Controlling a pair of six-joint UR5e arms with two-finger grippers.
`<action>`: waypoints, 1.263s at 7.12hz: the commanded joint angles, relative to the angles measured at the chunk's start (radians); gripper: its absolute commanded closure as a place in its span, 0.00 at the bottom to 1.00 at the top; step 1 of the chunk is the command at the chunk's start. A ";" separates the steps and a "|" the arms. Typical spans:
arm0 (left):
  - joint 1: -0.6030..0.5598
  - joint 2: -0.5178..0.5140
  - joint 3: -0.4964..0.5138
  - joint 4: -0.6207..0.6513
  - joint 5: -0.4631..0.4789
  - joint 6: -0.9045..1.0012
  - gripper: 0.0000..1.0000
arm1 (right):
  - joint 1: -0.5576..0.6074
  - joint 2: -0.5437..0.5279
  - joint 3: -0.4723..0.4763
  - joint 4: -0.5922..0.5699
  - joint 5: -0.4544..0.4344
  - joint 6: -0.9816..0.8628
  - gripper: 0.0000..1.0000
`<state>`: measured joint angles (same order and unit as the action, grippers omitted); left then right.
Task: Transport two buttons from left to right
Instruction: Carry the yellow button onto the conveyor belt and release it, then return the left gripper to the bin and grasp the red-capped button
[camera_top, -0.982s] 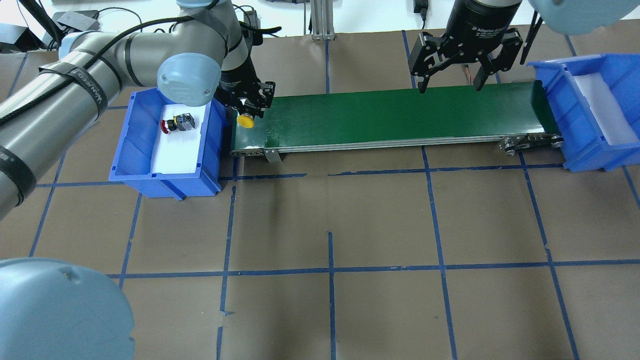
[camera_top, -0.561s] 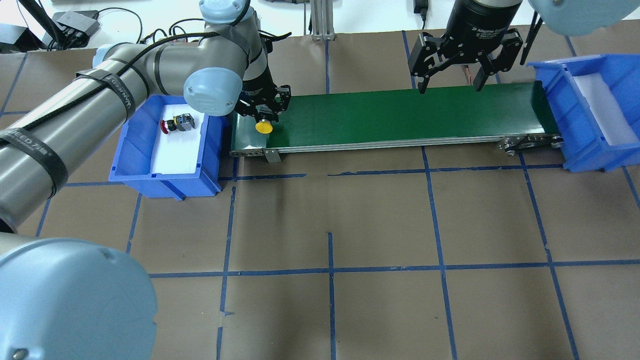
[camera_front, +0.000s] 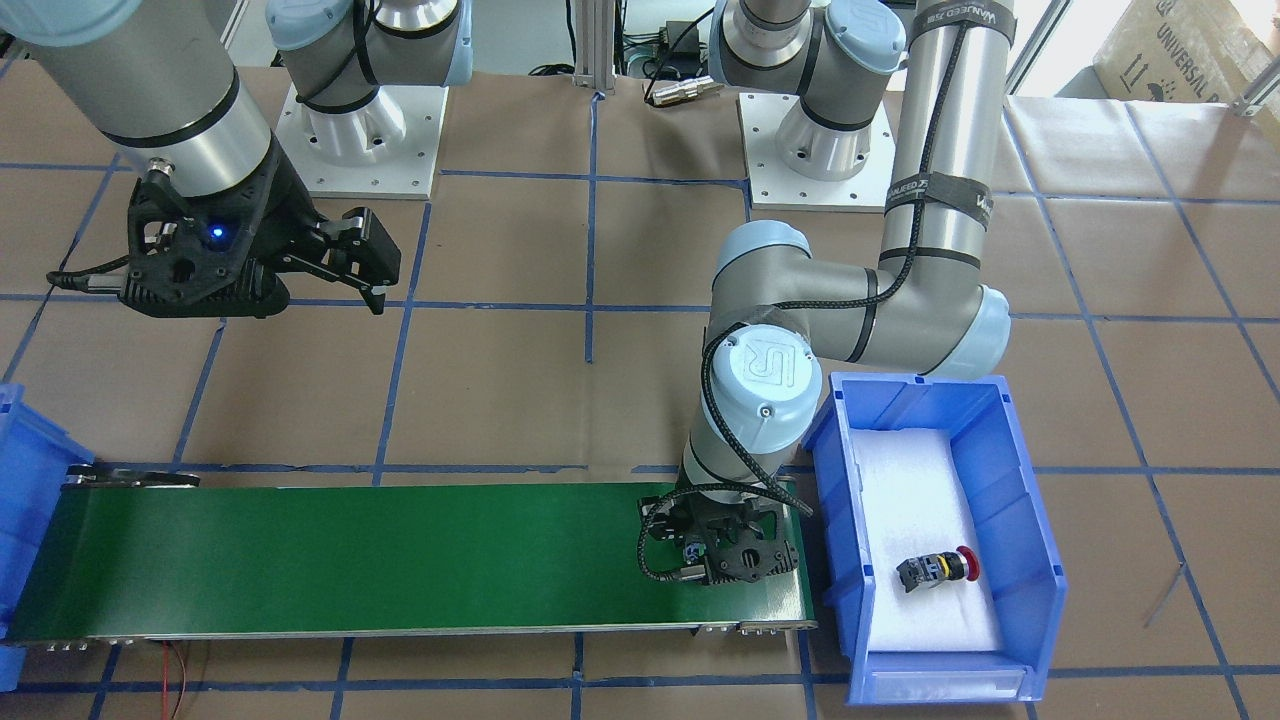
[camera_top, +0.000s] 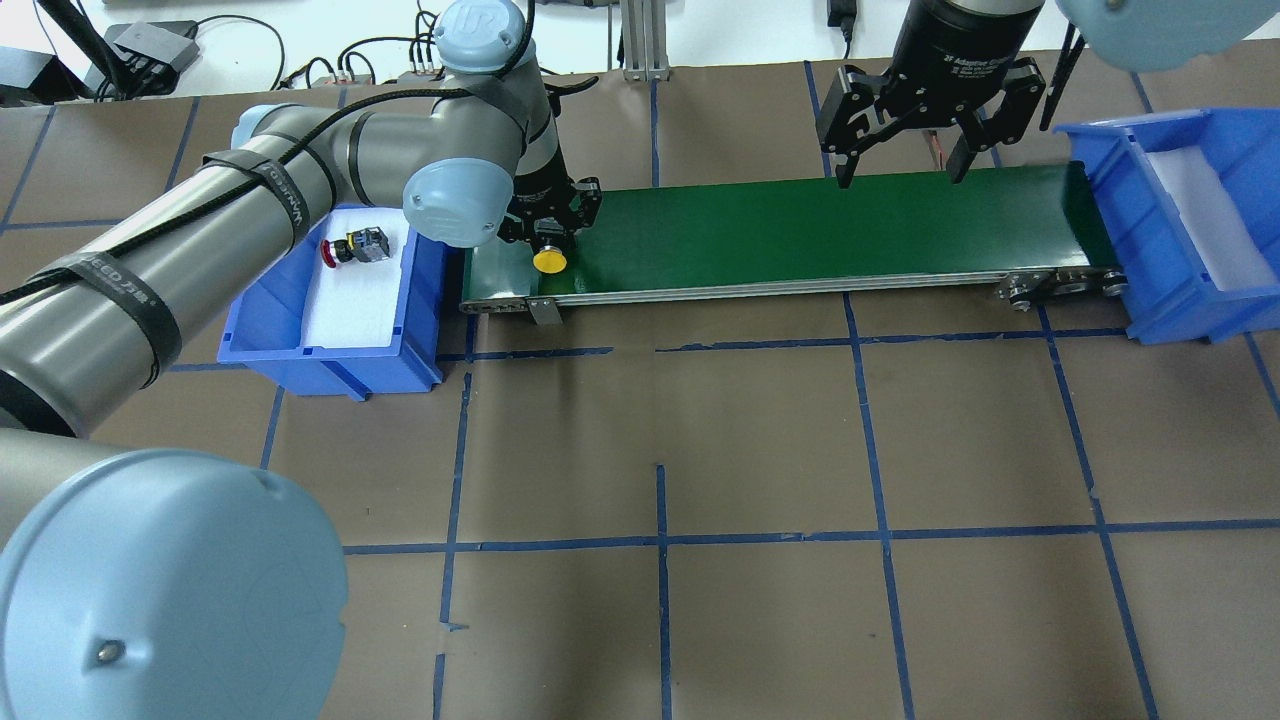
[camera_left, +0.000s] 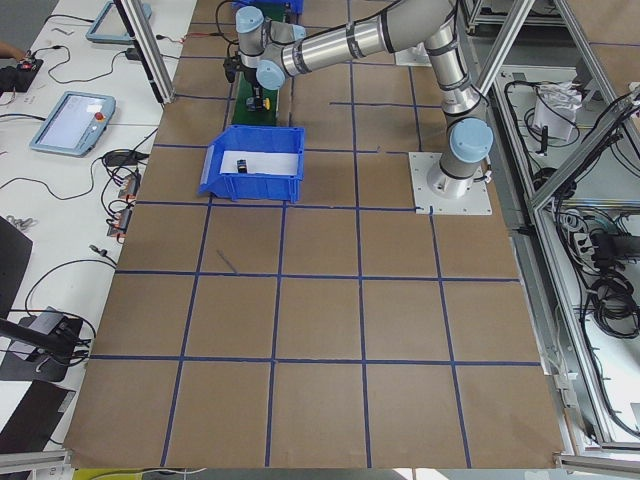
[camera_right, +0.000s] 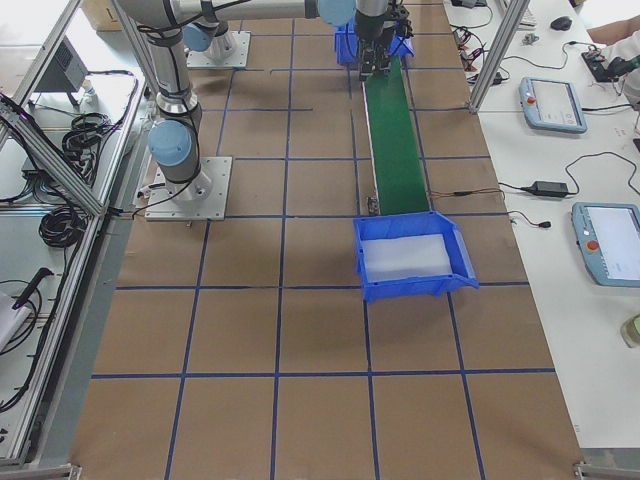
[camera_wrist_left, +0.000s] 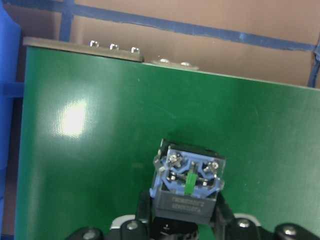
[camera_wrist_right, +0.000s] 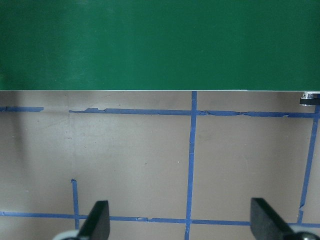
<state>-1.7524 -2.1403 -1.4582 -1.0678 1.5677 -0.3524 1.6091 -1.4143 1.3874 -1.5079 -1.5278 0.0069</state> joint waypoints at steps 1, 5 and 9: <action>0.001 0.034 0.001 -0.007 -0.009 0.010 0.00 | 0.000 0.002 0.001 -0.002 0.002 -0.002 0.00; 0.184 0.223 -0.022 -0.202 0.000 0.621 0.00 | -0.003 0.003 0.001 -0.003 0.000 -0.005 0.00; 0.355 0.118 -0.001 -0.152 -0.002 1.489 0.00 | -0.038 0.002 0.001 0.002 0.008 -0.001 0.00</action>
<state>-1.4318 -1.9698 -1.4769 -1.2413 1.5650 0.8929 1.5741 -1.4125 1.3882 -1.5079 -1.5250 0.0033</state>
